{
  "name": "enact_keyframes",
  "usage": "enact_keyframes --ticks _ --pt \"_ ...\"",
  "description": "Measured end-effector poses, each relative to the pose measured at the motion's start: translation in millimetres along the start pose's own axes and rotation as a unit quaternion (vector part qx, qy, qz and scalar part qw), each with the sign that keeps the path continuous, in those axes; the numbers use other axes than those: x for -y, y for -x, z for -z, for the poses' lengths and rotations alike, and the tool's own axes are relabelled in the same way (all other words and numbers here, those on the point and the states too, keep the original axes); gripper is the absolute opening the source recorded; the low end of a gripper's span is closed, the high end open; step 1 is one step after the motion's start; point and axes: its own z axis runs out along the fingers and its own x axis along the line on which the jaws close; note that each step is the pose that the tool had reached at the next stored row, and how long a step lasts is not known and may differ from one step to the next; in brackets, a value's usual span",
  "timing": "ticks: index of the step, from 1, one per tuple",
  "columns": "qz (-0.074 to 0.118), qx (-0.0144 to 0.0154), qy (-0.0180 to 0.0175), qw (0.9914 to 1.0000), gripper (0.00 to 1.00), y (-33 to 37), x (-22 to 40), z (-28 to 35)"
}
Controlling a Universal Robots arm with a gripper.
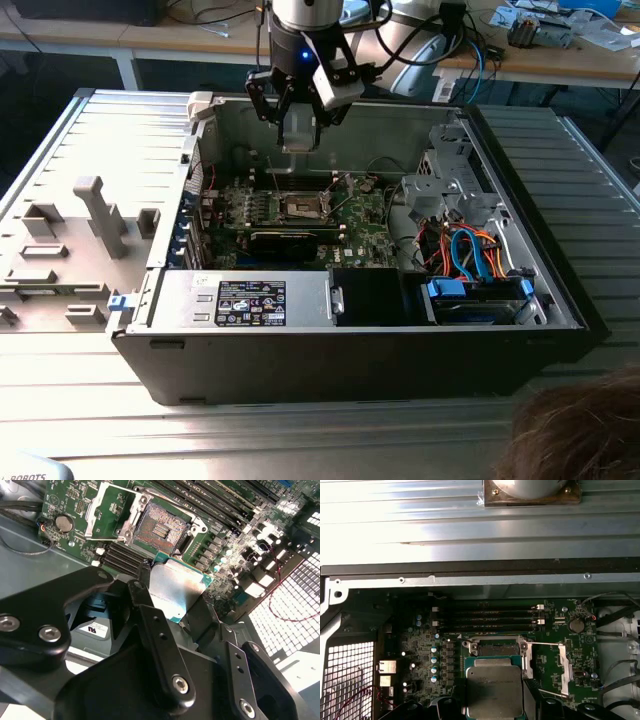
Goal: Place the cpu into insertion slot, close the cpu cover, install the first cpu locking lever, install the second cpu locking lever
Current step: 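Place the cpu into insertion slot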
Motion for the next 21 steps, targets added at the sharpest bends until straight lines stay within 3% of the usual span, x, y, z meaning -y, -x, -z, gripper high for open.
enact_keyframes --ticks 21 --pt "0.0 0.0 0.0 1.0 0.54 0.1 0.5 -5.2"
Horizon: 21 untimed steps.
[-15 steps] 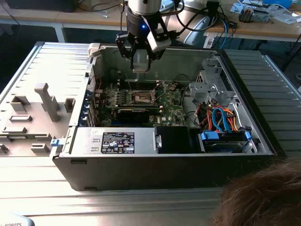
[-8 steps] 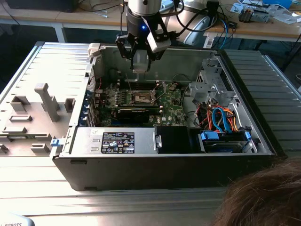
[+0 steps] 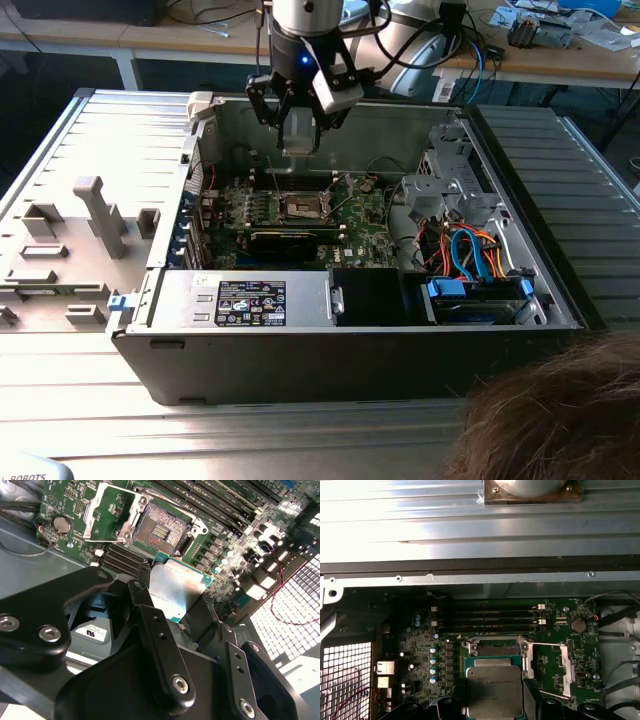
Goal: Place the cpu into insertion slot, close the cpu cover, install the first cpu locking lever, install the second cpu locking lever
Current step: 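Place the cpu into insertion slot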
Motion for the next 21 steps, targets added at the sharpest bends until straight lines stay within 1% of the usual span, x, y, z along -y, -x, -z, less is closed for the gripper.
enact_keyframes --ticks 21 --pt "0.0 0.0 0.0 1.0 0.54 0.1 0.5 -5.3"
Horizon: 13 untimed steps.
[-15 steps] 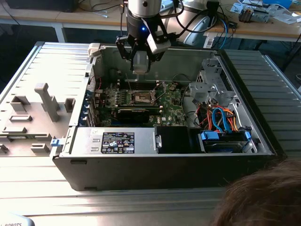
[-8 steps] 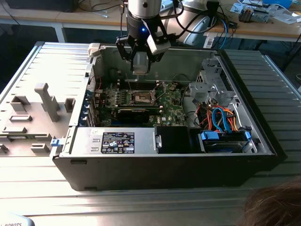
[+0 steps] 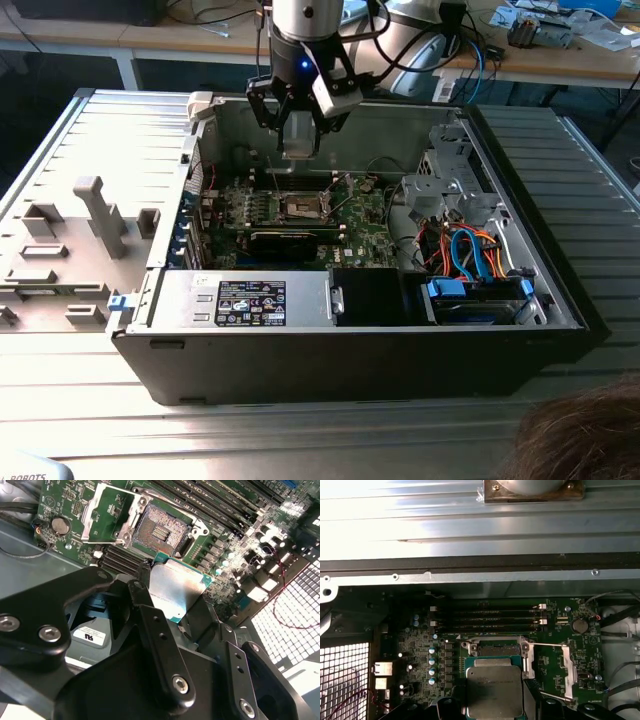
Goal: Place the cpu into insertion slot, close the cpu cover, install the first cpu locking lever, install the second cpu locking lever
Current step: 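Place the cpu into insertion slot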
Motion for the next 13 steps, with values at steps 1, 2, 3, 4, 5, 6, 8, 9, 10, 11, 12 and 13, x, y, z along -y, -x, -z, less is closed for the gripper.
enact_keyframes --ticks 1,2,3,4,5,6,8,9,10,11,12,13 --pt "0.0 0.0 0.0 1.0 0.54 0.0 0.0 -0.3" --pt "0.0 0.0 0.0 1.0 0.54 0.0 0.0 -0.5" --pt "0.0 0.0 0.0 1.0 0.54 0.0 0.1 -0.8" --pt "0.0 0.0 0.0 1.0 0.54 0.0 0.1 -1.0" --pt "0.0 0.0 0.0 1.0 0.54 0.0 0.1 -1.3" --pt "0.0 0.0 0.0 1.0 0.54 0.0 0.1 -1.5" --pt "0.0 0.0 0.0 1.0 0.54 0.0 0.2 -2.1" --pt "0.0 0.0 0.0 1.0 0.54 0.1 0.2 -2.4" --pt "0.0 0.0 0.0 1.0 0.54 0.1 0.2 -2.7" --pt "0.0 0.0 0.0 1.0 0.54 0.1 0.3 -2.9" --pt "0.0 0.0 0.0 1.0 0.54 0.1 0.3 -3.3" --pt "0.0 0.0 0.0 1.0 0.54 0.1 0.3 -3.9"
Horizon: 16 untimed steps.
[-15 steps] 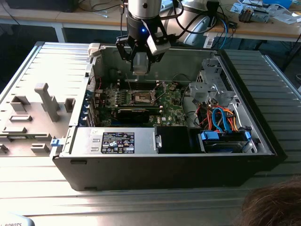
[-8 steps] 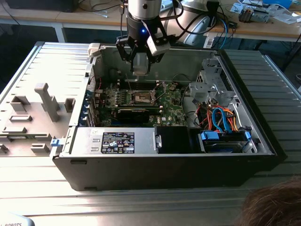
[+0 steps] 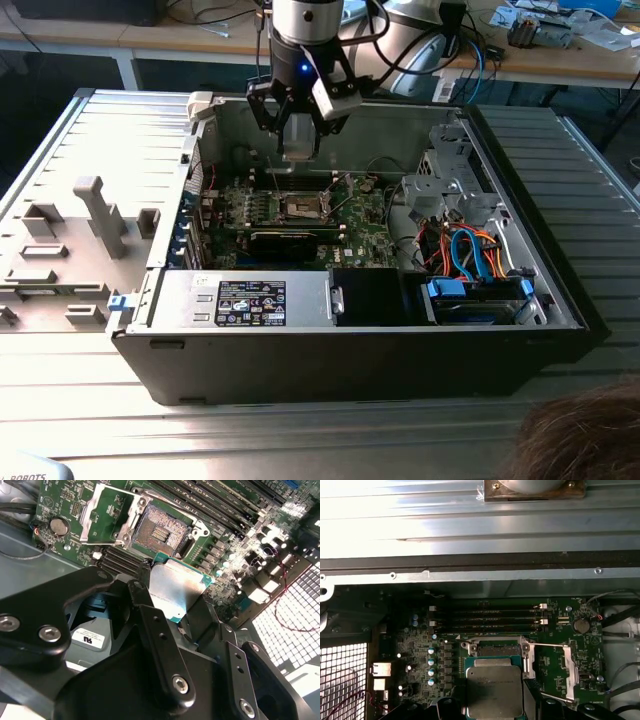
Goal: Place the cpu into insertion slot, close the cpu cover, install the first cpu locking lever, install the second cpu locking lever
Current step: 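Place the cpu into insertion slot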
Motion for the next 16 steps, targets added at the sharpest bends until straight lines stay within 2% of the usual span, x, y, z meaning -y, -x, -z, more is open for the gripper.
enact_keyframes --ticks 16 --pt "0.0 0.0 0.0 1.0 0.54 0.1 0.5 -5.9"
